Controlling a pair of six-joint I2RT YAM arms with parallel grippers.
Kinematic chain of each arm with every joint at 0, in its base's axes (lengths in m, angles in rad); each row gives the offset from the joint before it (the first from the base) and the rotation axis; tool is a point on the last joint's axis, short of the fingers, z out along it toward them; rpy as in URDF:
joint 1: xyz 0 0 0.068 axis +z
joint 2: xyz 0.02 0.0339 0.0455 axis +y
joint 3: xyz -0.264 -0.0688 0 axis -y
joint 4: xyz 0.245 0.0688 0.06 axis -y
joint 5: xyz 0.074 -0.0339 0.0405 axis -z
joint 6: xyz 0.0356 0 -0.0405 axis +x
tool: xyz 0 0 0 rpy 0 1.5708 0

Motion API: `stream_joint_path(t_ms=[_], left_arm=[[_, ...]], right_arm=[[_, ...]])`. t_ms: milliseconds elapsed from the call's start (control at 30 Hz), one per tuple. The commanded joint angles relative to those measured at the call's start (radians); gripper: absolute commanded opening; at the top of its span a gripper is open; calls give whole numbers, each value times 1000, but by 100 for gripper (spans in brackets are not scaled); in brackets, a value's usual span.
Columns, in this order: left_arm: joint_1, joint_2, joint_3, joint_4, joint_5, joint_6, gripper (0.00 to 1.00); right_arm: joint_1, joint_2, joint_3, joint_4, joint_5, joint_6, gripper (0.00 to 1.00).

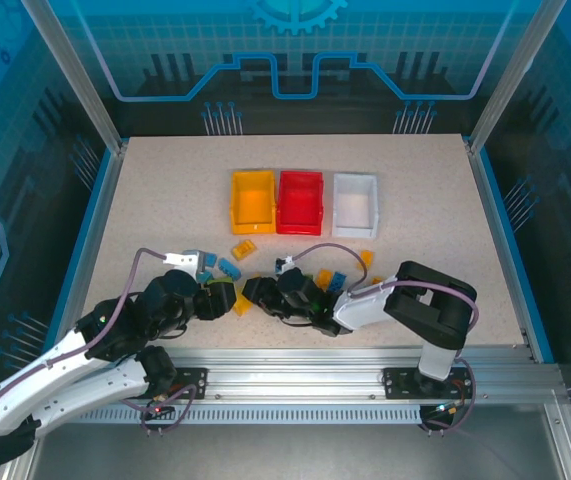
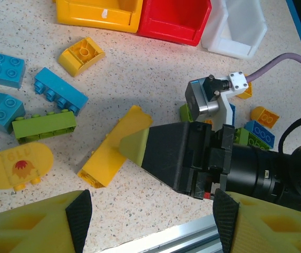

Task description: Sort the legos into containers by color

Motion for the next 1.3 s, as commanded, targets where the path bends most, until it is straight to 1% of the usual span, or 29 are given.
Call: stream_joint_path(t_ms=[0, 100, 167, 300, 400, 467, 500, 567, 600, 633, 700, 733, 800, 867, 933, 1033, 1133, 1267], left_arm=[[-5, -10, -6, -2, -6, 6, 66], [-6, -9, -10, 1, -3, 5, 67], [-5, -9, -9, 3, -1, 5, 66], [-6, -2, -6, 10, -4, 9, 66], [-7, 11, -2, 25, 2, 11, 66], [-6, 27, 3, 47, 12, 13, 66], [-5, 39, 8, 65, 21, 15, 66], [-6, 72, 24, 103, 34, 25, 66], [-6, 96, 38, 126, 42, 31, 66], [-6, 121, 53, 152, 51, 40, 66], [-6, 186, 91, 206, 73, 59, 67], [-6, 227, 117, 235, 87, 72, 67], [-6, 308, 169, 294, 112, 98, 67], [-6, 395, 231, 342, 132, 125, 67], [-6, 495, 306, 384, 150, 154, 67], [-5, 622, 407, 432, 156, 184, 66], [1, 725, 479, 466, 140, 196, 66], [20, 820, 529, 511, 154, 185, 66]], right_arm=[[8, 51, 16, 61, -2, 48, 40], [1, 75, 24, 96, -5, 60, 37], [-4, 80, 33, 99, -4, 60, 33], [-17, 69, 41, 88, 6, 49, 19], [-26, 17, 38, 36, 14, 2, 9], [-37, -51, 49, -82, 13, -49, 4], [-49, -99, 56, -174, 11, -90, 2], [-82, -205, 95, -412, 11, -186, 0], [-108, -265, 129, -570, 18, -256, 0], [-142, -319, 162, -704, 25, -327, 0], [-220, -395, 239, -917, 28, -459, 0], [-272, -420, 284, -1025, 22, -528, 0], [-379, -434, 370, -1174, -6, -656, 0], [-487, -403, 477, -1298, -38, -773, 0], [-592, -316, 608, -1413, -79, -899, 0], [-692, -160, 785, -1528, -110, -1001, 0], [-745, -1, 963, -1631, -91, -1059, 0], [-775, 183, 1143, -1750, -48, -1105, 0]])
